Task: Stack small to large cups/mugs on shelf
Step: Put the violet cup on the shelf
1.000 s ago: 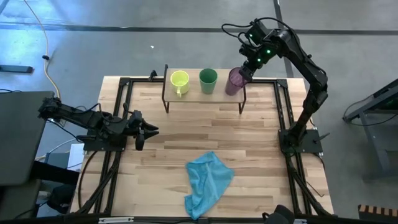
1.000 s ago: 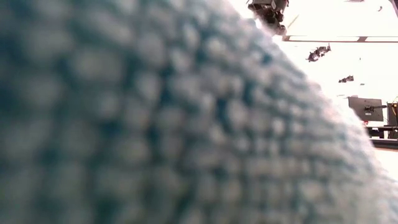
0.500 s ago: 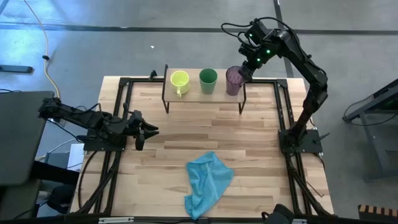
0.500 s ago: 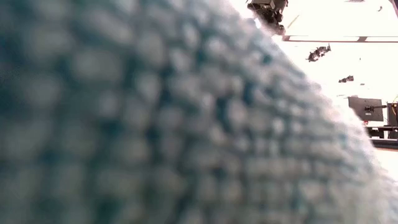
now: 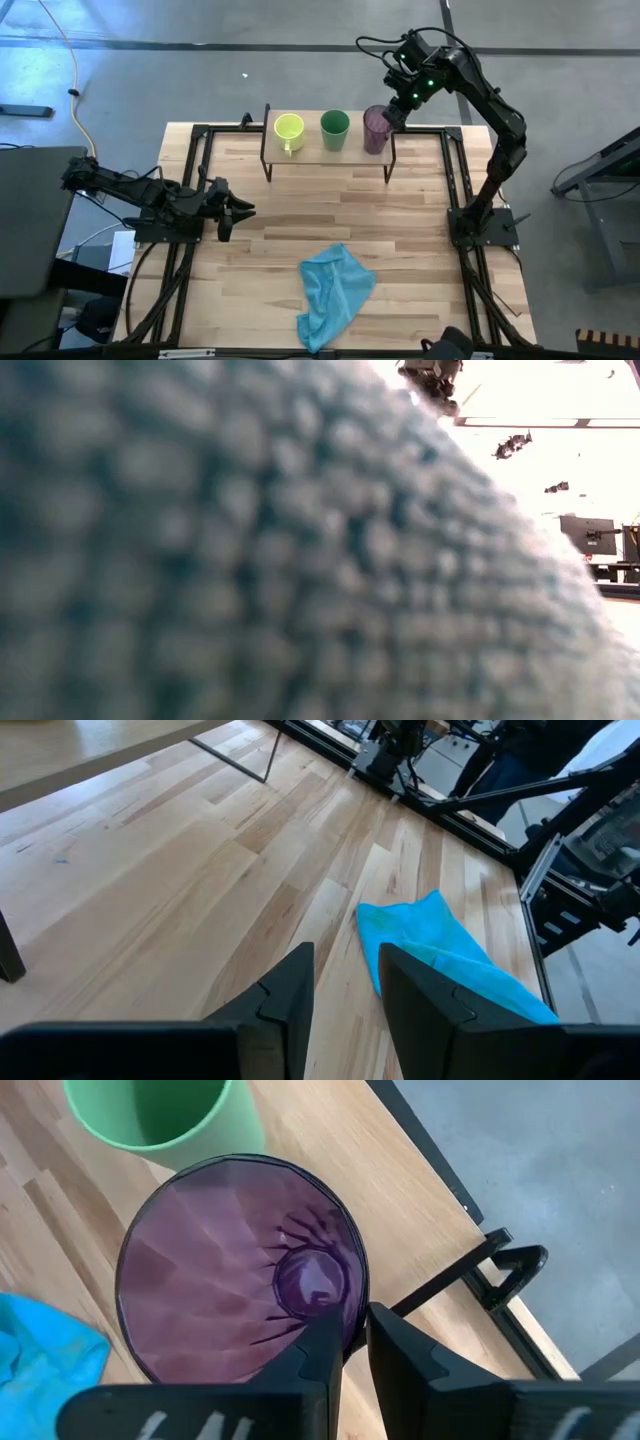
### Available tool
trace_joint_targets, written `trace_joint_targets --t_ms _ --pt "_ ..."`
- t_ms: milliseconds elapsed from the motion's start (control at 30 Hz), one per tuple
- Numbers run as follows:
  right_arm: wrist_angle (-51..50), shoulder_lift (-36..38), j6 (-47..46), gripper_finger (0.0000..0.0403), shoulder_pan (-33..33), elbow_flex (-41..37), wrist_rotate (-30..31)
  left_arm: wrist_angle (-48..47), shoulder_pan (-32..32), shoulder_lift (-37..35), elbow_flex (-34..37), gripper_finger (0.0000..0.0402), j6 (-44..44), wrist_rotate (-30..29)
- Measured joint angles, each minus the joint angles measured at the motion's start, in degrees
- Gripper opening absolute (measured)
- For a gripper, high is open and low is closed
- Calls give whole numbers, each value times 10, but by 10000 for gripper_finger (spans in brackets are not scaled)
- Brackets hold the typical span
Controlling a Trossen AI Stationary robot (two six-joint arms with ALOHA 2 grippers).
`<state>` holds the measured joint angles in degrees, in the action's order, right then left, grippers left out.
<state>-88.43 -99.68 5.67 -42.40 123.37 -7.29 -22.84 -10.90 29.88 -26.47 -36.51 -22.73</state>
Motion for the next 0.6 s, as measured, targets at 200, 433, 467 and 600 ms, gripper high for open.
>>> trace_joint_targets --t_ms 200,433,467,600 --pt "-1 0 -7 42 -4 0 3 0 0 0 0 104 0 1" --pt "2 0 -5 42 -4 0 3 0 0 0 0 104 1 2" --pt "3 0 -4 42 -4 0 3 0 0 0 0 104 1 2" --pt "8 -2 -3 42 -4 0 3 0 0 0 0 104 1 2"
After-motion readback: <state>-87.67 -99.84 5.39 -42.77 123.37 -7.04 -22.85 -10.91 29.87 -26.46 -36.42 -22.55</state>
